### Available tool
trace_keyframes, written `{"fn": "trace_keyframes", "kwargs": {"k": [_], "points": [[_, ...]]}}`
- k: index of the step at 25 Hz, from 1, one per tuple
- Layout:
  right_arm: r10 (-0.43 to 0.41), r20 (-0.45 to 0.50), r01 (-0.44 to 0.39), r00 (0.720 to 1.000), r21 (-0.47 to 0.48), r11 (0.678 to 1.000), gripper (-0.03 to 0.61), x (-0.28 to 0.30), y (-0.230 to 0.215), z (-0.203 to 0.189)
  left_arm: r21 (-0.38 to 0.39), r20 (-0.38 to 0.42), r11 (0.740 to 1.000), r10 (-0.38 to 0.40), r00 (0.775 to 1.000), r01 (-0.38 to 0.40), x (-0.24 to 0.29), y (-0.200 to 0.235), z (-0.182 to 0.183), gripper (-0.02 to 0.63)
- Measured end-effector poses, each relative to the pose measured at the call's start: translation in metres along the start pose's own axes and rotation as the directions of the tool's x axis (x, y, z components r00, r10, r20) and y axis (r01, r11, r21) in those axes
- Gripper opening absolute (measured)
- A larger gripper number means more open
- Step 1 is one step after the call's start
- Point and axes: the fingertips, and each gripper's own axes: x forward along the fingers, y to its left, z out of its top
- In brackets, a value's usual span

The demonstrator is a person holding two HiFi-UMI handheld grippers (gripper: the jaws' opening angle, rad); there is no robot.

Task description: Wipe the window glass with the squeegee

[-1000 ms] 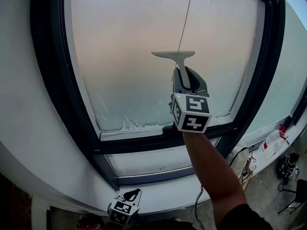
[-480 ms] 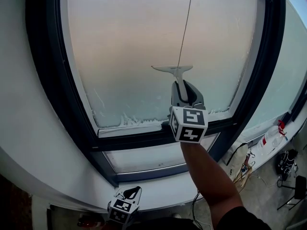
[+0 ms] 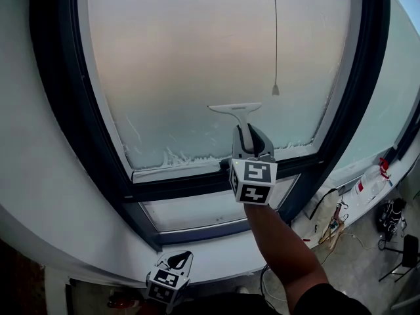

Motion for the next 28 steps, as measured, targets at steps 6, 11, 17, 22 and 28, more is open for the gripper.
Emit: {"fn": "trace_keyframes", "kwargs": {"k": [6, 11, 17, 22, 28], "points": [[0.005, -0.051, -0.005, 0.999, 0.001, 1.000, 0.087, -0.013, 0.010, -0.033, 0.001, 0.001, 1.000, -0.004, 1.000, 0.004, -0.001, 0.000, -0.002, 0.000], [0.011, -0.124, -0.009, 0.992, 0.014, 1.000, 0.087, -0.024, 0.018, -0.073, 0.006, -0.002, 1.000, -0.010, 1.000, 0.010, -0.002, -0.001, -0.004, 0.000], [0.013, -0.183, -0.011, 0.983, 0.016, 1.000, 0.087, -0.030, 0.025, -0.106, 0.000, -0.009, 1.000, -0.013, 1.000, 0.013, -0.003, 0.002, -0.008, 0.000], [0.022, -0.215, -0.021, 0.976, 0.003, 1.000, 0.087, -0.035, 0.030, -0.123, 0.000, -0.012, 1.000, -0.012, 1.000, 0.012, -0.005, 0.002, -0.010, 0.000], [0.018, -0.254, -0.032, 0.967, -0.052, 0.998, 0.087, -0.039, 0.033, -0.144, -0.007, -0.011, 1.000, -0.012, 1.000, 0.011, -0.006, 0.004, -0.013, 0.000]]}}
